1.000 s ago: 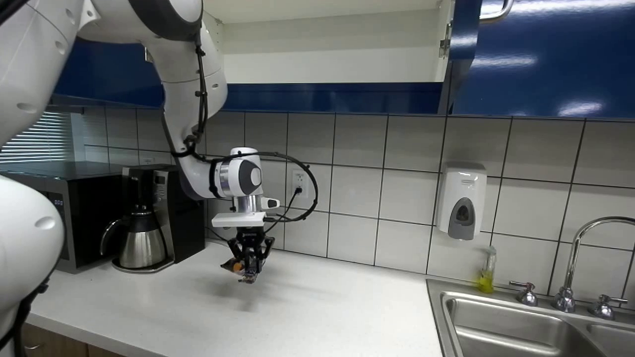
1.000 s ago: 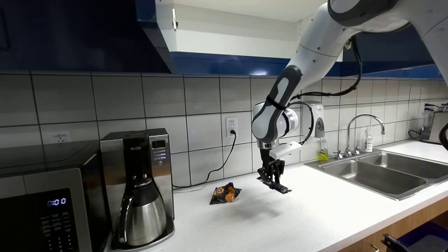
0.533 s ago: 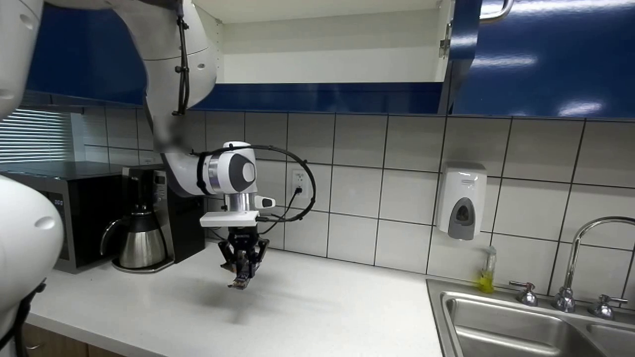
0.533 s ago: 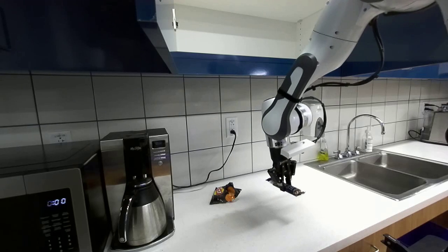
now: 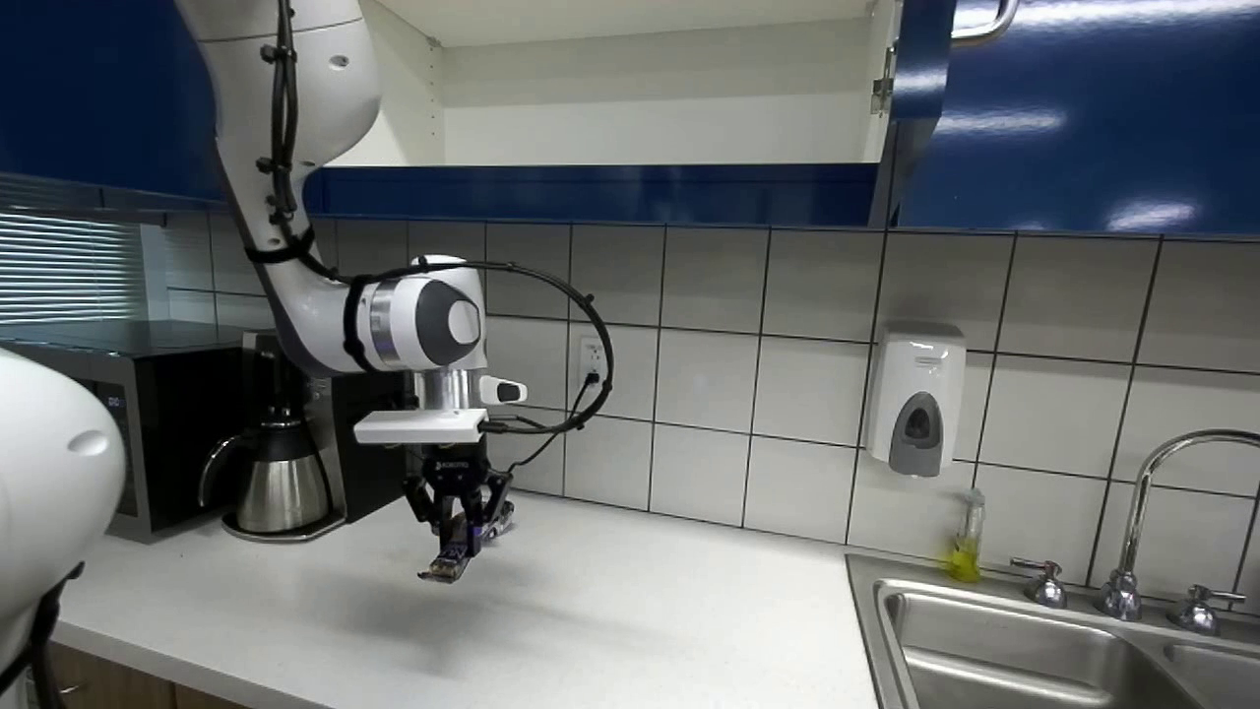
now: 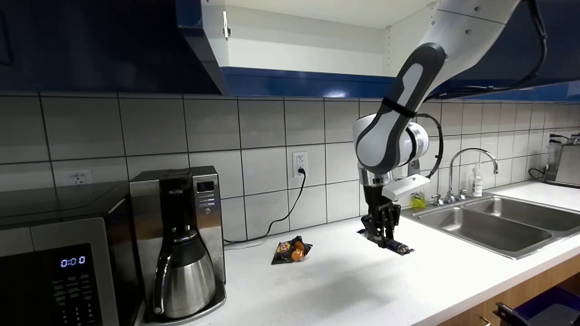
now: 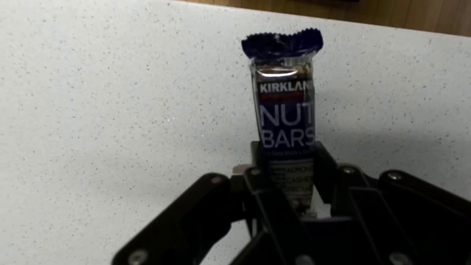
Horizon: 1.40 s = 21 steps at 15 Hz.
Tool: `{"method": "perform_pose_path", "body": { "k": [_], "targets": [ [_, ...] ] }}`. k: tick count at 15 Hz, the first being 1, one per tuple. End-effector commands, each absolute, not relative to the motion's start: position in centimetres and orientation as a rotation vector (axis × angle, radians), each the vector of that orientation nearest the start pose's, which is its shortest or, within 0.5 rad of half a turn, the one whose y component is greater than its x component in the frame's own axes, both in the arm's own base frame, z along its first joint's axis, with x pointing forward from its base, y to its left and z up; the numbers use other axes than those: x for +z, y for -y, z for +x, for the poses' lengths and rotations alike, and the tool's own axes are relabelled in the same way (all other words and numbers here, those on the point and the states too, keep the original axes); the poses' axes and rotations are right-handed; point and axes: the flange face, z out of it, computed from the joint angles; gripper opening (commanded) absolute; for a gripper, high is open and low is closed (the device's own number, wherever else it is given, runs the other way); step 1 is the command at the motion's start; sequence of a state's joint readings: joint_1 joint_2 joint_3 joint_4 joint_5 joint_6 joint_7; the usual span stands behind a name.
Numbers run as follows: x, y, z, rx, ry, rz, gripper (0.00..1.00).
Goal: Put the chocolate bar inside the cabinet
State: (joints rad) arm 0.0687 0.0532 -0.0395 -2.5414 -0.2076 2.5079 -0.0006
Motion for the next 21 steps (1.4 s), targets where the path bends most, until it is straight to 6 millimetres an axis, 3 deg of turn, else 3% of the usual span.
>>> {"method": "perform_pose_path", "body": {
  "k": [1,11,21],
  "targets": [
    [27.0,-1.3,41.9,0.082,0.34,-3.253,0.09],
    [33.3,-1.6,38.7,-0.075,0.359,-3.257,0.09],
    [43.1,-1.8,35.8,-0.199,0.348,-3.295,0.09]
  ]
}}
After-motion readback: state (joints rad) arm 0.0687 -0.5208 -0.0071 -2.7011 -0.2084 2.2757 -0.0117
